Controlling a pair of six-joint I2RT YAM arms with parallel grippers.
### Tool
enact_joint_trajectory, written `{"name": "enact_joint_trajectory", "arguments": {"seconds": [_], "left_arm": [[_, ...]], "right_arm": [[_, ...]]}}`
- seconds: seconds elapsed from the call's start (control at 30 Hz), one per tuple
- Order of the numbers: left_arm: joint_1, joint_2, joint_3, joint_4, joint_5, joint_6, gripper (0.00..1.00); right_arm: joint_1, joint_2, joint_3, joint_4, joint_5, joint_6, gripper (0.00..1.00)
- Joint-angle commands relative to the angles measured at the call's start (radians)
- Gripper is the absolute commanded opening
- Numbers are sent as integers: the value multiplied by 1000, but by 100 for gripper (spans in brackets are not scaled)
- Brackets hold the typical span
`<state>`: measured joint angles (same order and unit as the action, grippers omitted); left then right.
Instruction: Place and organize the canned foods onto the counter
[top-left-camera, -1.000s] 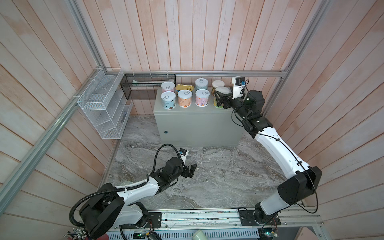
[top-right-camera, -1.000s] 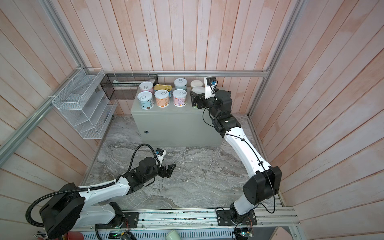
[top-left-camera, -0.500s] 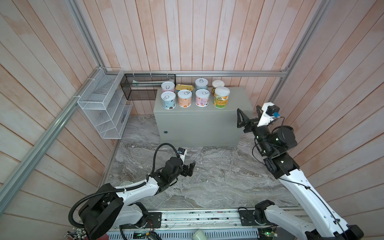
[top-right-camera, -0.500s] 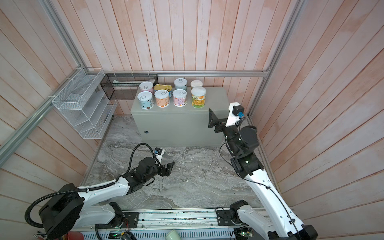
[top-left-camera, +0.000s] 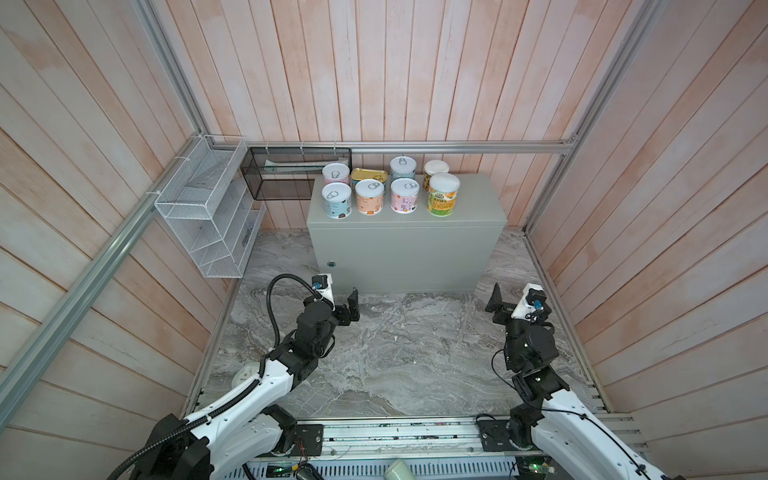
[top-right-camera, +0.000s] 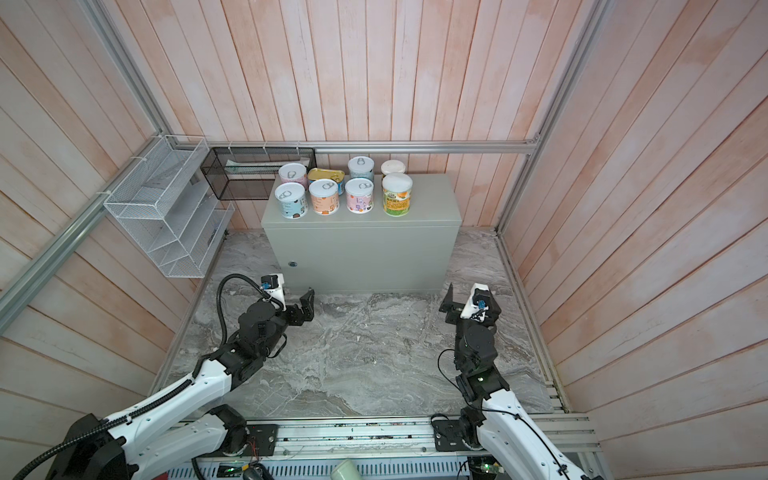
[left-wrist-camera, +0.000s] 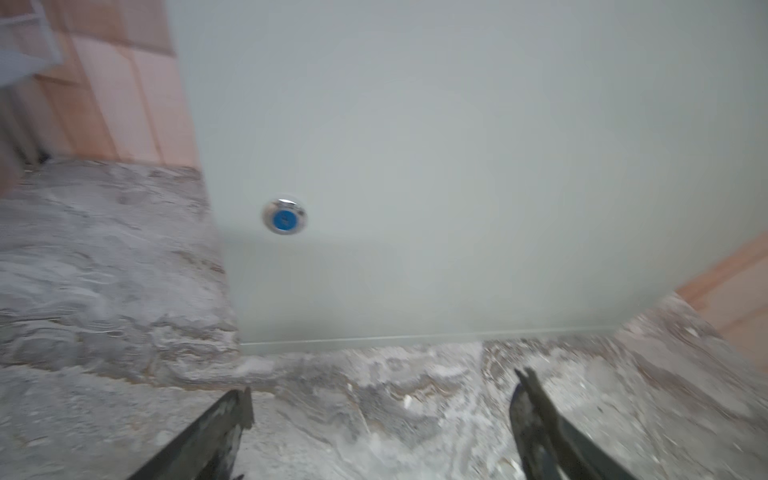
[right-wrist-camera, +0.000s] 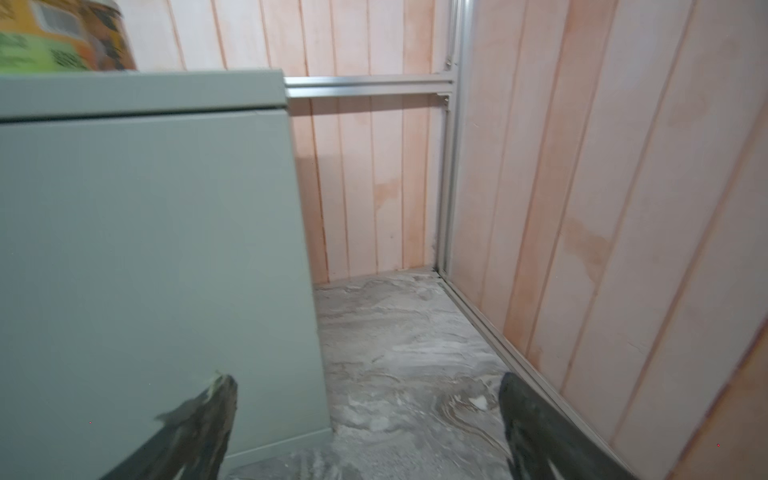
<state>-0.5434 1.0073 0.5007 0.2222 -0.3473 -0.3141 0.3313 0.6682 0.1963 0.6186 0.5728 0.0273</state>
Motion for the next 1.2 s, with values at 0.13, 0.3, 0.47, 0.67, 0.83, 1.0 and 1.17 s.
{"name": "enact_joint_trajectory", "arguments": {"seconds": [0.13, 0.3, 0.47, 0.67, 0.83, 1.0, 1.17], "left_arm": [[97, 121, -114, 289, -326, 213, 100], [182, 260, -95, 433, -291, 335, 100], [282, 411, -139, 641, -193, 335, 100], [377, 515, -68, 639, -71, 377, 100], [486, 521, -89, 665, 68, 289, 100], [517, 505, -148, 752, 149, 274, 100], [534, 559, -231, 965, 223, 289, 100]], "right_arm": [[-151, 142, -137, 284, 166, 99, 95], [-211, 274, -137, 332, 94, 155, 95], [-265, 407, -89, 330, 77, 201, 96], [-360, 546, -45, 361, -77, 279, 95], [-362, 628, 43, 308, -104, 253, 94], [-360, 611, 3, 379, -117, 224, 93], [-360, 632, 2, 418, -108, 201, 94]]}}
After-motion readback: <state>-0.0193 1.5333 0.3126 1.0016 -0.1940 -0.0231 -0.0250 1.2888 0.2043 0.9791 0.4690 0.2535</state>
